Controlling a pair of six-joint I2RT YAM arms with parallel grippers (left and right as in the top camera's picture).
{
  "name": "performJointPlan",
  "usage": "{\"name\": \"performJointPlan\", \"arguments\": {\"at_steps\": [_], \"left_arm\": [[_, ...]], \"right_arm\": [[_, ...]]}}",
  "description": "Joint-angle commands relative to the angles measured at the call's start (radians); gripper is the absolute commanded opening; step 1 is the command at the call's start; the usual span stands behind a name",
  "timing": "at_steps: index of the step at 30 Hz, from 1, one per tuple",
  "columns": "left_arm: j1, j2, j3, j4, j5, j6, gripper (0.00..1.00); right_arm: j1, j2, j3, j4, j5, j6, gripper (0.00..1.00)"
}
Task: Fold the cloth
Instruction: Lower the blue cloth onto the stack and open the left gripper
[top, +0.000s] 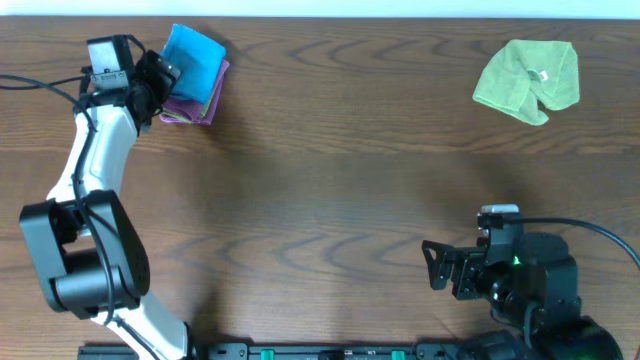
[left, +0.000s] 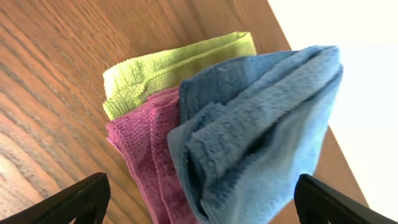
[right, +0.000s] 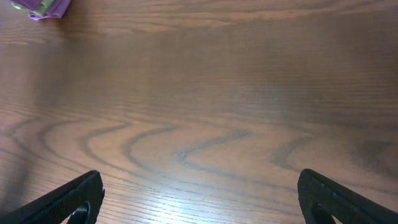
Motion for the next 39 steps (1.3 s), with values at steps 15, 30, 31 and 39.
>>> {"name": "performJointPlan", "arguments": {"at_steps": [15,30,31,39], "left_arm": [[-0.007,-0.163,0.024,-0.031,0.069,0.044,0.12],[-0.034,0.057,0.024,0.175,0.109,0.003,0.06],[-0.034,0.068,0.024,0.185,0.109,0.003,0.06],[-0.030,0.146,0.024,0.204,0.017,0.005,0.06]], "right_arm": [[-0.008,-0.004,-0.005,-0.002,-0.001,0.013,0.99],[-0.008,-0.004,-0.005,-0.001,-0.001,0.013,0.99],[-0.008,-0.004,-0.005,-0.001,-0.001,0.013,0.99],[-0.008,-0.004,-0.005,-0.002,-0.001,0.013,0.99]]}}
